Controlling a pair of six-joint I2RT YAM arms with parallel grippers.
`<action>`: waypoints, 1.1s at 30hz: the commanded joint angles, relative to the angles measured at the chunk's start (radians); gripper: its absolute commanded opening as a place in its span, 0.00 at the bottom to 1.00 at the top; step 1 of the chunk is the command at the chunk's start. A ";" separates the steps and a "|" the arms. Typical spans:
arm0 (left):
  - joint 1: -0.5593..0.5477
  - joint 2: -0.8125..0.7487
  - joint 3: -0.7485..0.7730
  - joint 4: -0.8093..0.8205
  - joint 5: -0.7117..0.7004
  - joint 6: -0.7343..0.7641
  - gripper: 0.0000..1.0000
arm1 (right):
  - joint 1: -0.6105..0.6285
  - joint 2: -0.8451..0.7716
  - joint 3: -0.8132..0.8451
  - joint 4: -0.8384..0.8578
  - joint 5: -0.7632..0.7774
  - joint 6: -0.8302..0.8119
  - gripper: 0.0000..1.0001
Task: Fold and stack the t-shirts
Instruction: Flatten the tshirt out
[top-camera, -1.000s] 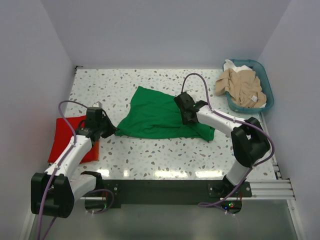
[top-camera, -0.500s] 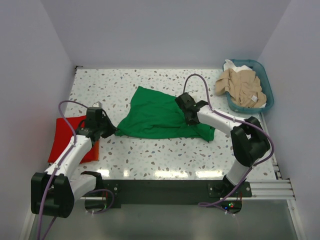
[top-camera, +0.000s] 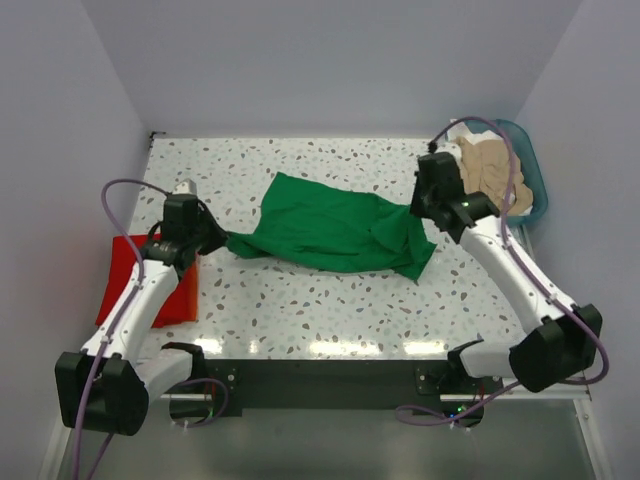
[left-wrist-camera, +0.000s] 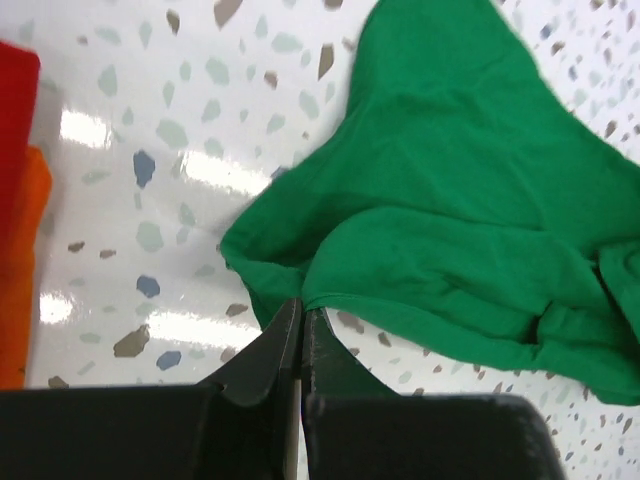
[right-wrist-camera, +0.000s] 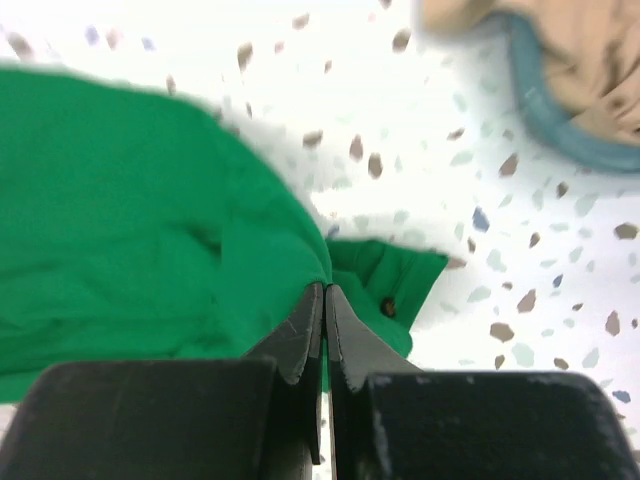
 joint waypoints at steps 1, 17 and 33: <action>0.010 -0.026 0.119 -0.020 -0.066 0.027 0.00 | -0.065 -0.104 0.102 0.008 -0.069 0.028 0.00; 0.010 -0.153 0.471 -0.211 -0.217 0.040 0.00 | -0.160 -0.167 0.570 -0.102 -0.136 0.023 0.00; 0.010 -0.057 0.341 -0.123 -0.229 0.097 0.00 | -0.159 0.569 0.839 -0.045 -0.316 -0.017 0.29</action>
